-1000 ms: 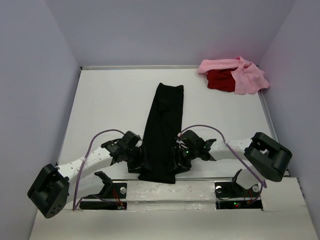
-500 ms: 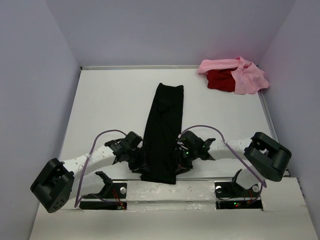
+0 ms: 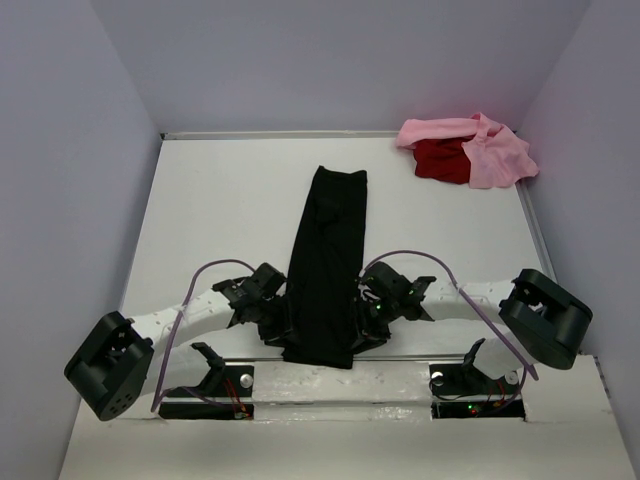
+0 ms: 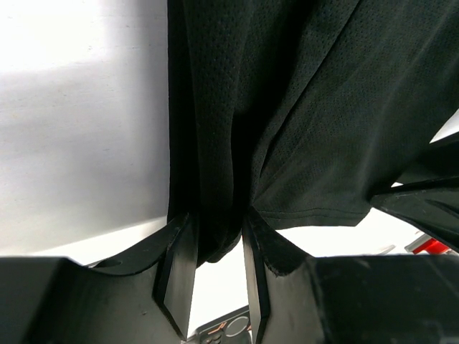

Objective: Fold and stack the t-shirts
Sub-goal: Fold the tshirt

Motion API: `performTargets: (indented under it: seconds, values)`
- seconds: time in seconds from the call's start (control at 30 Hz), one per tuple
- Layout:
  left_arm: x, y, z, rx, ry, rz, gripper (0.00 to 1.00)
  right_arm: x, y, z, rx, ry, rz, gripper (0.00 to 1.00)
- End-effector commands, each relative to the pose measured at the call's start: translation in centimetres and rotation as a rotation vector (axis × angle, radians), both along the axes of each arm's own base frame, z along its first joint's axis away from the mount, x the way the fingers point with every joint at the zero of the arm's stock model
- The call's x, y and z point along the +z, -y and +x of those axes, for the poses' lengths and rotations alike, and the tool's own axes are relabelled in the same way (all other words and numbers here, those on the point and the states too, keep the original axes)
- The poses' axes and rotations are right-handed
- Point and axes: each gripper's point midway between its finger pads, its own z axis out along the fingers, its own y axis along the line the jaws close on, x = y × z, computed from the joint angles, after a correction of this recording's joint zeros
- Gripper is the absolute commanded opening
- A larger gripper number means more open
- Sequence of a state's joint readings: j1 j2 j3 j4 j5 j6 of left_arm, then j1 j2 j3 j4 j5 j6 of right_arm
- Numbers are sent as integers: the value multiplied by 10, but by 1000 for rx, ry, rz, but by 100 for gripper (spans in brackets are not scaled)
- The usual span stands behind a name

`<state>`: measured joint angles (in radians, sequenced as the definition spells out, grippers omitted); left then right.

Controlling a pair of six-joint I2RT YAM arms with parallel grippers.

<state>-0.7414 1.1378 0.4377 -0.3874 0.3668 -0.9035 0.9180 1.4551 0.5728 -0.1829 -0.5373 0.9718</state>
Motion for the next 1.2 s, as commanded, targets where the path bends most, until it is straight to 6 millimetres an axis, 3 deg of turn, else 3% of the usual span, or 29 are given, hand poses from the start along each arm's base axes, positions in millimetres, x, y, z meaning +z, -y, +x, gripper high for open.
performTargets:
  seconds: [0.0,0.17,0.3,0.4,0.5,0.8,1.17]
  values:
    - [2,5,-3,-20,-7,-18,40,2,-2,-2,24,12,6,42]
    - [3,5,-3,-22,-8,-18,40,1,-3,-2,31,10,9,35]
    - [1,5,-3,-19,-14,-11,40,2,-3,-2,36,11,5,18]
    - [2,5,-3,-20,-14,-11,40,4,-1,-4,43,8,4,15]
    - [2,6,-2,-20,-17,-8,39,7,3,-8,45,-5,-8,0]
    - [14,9,5,-39,0,7,39,32,16,-16,57,7,-9,0]
    - [27,16,19,-53,32,23,39,38,16,-11,99,41,-35,0]
